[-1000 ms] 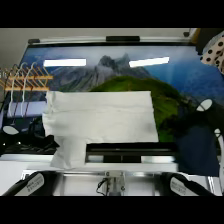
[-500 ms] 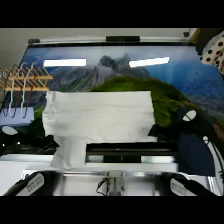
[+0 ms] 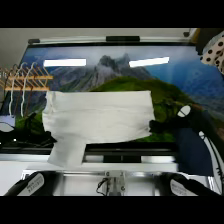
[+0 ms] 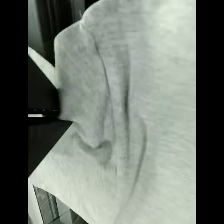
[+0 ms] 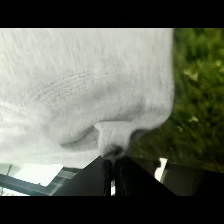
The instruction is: Fold the shirts.
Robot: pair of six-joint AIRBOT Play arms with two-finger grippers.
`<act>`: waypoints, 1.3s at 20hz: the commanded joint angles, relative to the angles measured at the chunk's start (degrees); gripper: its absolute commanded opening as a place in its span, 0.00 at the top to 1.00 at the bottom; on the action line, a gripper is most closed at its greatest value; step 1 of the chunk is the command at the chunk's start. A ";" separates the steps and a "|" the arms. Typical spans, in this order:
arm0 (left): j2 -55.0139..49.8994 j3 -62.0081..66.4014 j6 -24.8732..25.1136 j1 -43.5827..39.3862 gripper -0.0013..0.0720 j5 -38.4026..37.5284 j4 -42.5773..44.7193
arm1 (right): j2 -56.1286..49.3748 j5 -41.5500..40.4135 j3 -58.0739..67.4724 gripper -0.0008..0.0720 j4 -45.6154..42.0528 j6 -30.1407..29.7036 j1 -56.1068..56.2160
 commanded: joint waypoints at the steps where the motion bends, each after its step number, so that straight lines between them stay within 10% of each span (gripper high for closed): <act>1: 0.92 8.39 0.98 0.00 0.93 -2.32 -0.20 | 1.84 4.90 9.40 0.89 -6.03 -1.03 0.24; 16: -35.78 54.34 -2.97 -6.69 0.93 2.75 -14.47 | -30.56 -3.06 48.74 0.89 -7.32 3.23 1.44; 23: -44.22 56.02 -8.76 -6.91 0.90 -1.55 -11.76 | -34.21 -2.75 49.40 0.83 -10.10 6.58 3.63; 24: -44.44 56.04 -9.25 -6.91 0.61 -1.79 -11.80 | -33.68 -2.60 49.44 0.51 -10.21 6.23 3.61; 25: -44.35 56.15 -9.27 -6.91 0.12 -2.60 -11.98 | -32.92 -2.10 49.44 0.22 -10.34 4.44 3.61; 26: -44.30 56.65 -9.18 -6.82 0.01 -3.65 -11.98 | -31.74 -1.40 49.44 0.20 -10.64 2.69 3.61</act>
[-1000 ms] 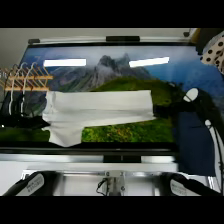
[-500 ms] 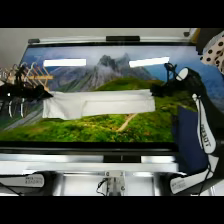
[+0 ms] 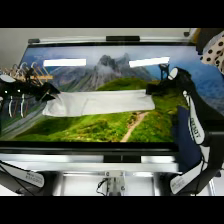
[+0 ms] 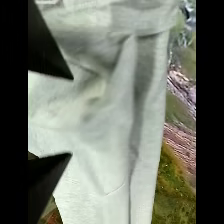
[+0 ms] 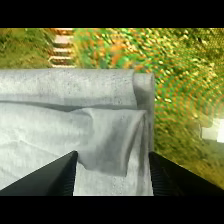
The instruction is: Fold the shirts.
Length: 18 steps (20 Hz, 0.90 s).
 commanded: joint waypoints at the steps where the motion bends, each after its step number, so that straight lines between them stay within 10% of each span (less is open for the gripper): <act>1: -1.25 1.81 -0.90 0.26 0.01 -3.80 0.13 | 2.36 1.73 0.33 0.13 -0.68 -3.21 -0.24; 8: 2.23 5.44 -0.85 0.22 0.02 -8.72 0.04 | -3.19 3.61 0.33 0.06 24.20 -3.52 -11.06; 18: 5.62 5.44 -0.20 -1.53 0.02 -8.70 -1.90 | -8.11 9.35 0.31 0.14 22.99 -4.46 -8.63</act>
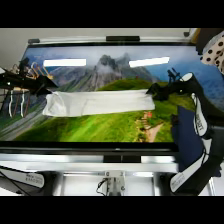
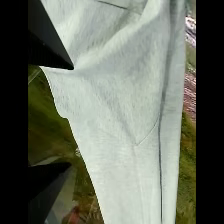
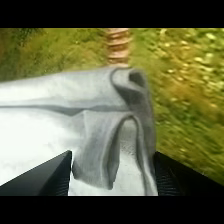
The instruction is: Fold the shirts.
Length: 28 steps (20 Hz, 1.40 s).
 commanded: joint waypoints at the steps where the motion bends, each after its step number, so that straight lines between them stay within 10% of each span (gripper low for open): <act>1: 0.48 0.07 0.26 -0.70 0.02 -0.09 -1.75 | -1.55 3.78 -0.04 0.14 -0.57 0.48 1.11; 3: 0.50 0.07 0.44 -1.20 0.02 -0.11 -2.97 | -2.12 3.58 -0.04 0.24 -0.96 0.83 2.10; 6: 0.48 0.07 0.39 -2.60 0.02 0.00 -3.96 | -1.73 2.38 -0.02 0.84 0.42 -0.79 2.93; 7: 0.48 0.07 0.39 -3.41 0.02 0.13 -3.96 | -0.87 2.23 -0.02 0.89 2.25 -2.12 2.86; 9: 0.42 0.02 0.35 -5.77 0.15 0.20 -3.96 | 2.27 2.36 -0.02 0.89 5.42 -5.20 2.40; 11: 0.31 -0.33 -0.81 -9.68 0.66 1.18 -4.17 | 6.97 2.89 -0.02 0.89 5.44 -5.16 2.43; 14: 0.22 -4.04 -1.38 -18.88 0.92 9.31 -6.64 | 14.95 6.49 -0.02 0.89 5.51 -4.59 2.91; 21: -2.97 -12.66 -2.01 -39.63 0.92 31.65 -14.67 | 32.48 14.95 -0.02 0.89 7.04 5.99 2.93; 28: -15.78 -0.50 4.70 -49.86 0.92 37.81 -36.89 | 44.70 17.73 -0.02 0.89 6.43 14.51 2.93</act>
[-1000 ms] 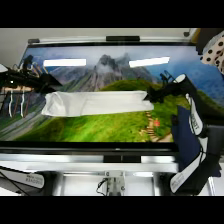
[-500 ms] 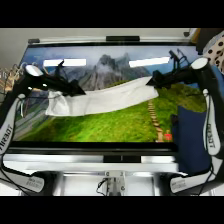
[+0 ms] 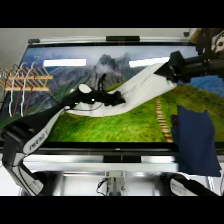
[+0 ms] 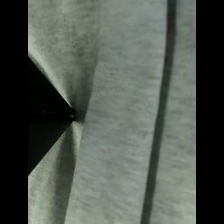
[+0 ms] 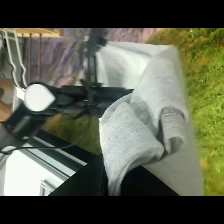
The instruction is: Fold the shirts.
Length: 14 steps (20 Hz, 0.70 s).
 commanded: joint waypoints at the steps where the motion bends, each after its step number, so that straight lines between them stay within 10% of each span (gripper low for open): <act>1: -4.72 5.55 3.82 -4.22 0.93 2.19 -10.03 | 4.15 1.40 0.02 0.89 -1.62 4.42 0.02; 14: 23.56 5.33 -2.32 26.95 0.93 -27.06 31.36 | -11.15 -14.95 0.02 0.89 -8.20 1.46 13.31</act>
